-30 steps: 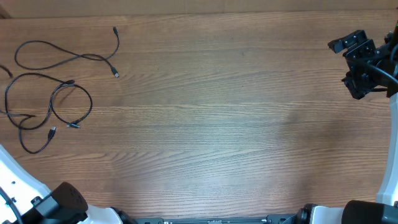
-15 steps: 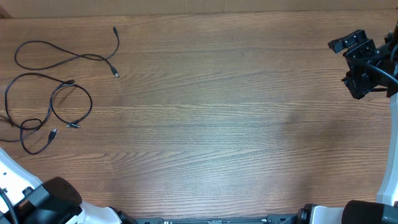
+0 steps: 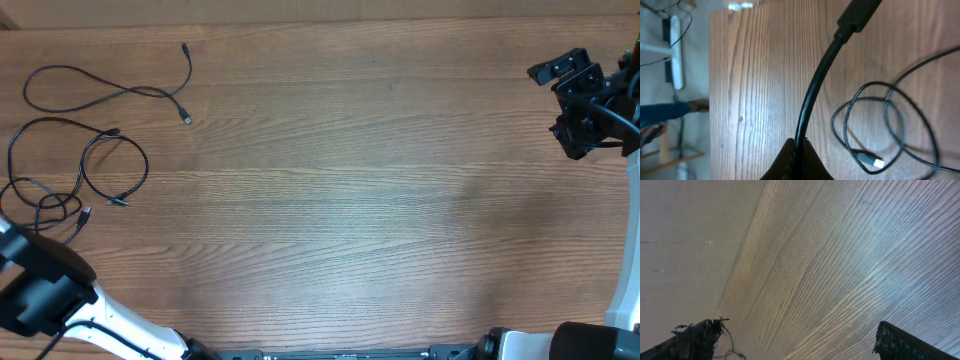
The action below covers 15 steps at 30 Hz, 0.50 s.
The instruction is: Untangle cables
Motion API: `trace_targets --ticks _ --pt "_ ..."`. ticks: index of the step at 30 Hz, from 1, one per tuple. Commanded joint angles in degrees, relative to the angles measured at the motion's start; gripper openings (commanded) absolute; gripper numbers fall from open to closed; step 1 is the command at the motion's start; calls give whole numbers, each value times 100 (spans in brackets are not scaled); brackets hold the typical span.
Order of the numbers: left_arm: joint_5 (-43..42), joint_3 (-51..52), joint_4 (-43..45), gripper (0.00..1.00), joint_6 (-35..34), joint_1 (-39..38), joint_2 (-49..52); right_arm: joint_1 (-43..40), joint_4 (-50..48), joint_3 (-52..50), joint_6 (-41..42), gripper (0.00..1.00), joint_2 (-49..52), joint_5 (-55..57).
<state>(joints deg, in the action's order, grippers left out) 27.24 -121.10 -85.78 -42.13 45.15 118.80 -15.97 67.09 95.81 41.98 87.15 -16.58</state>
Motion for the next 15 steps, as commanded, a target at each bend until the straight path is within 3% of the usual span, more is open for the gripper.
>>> trace_targets --ticks 1,15 --pt "33 22 -114 4 -184 26 385 26 -7 90 -9 100 -24 -24" --pt "-177 31 -374 4 -271 26 1707 26 11 90 -7 100 -24 -24"
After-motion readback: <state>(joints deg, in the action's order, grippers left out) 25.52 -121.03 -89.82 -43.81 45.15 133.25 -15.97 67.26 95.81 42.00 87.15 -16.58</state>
